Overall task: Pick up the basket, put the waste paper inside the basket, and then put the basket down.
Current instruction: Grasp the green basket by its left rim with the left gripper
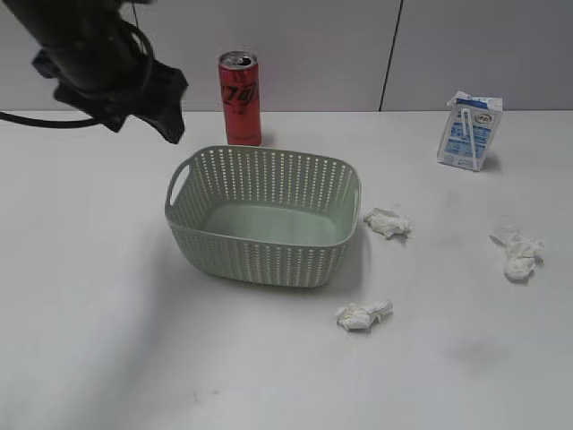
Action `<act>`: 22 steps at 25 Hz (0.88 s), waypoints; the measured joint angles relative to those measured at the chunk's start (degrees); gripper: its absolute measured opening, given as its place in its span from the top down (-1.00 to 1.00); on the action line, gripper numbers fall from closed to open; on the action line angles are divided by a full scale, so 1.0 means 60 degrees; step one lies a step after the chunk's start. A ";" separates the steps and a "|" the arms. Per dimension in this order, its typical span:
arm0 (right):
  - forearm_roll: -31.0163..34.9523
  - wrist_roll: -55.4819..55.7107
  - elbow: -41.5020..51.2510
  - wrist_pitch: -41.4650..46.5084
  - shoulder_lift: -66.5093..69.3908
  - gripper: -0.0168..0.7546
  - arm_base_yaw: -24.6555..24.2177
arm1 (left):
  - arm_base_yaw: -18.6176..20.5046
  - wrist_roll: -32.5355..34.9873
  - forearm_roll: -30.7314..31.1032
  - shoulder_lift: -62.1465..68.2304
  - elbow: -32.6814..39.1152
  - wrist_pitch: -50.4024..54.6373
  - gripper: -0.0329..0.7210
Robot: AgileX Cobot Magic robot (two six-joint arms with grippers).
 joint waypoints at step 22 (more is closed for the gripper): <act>0.0000 -0.0010 0.0000 0.0000 0.0000 -0.34 0.0000 | -0.0214 -0.0720 0.0320 0.3796 -0.1830 0.0433 -0.46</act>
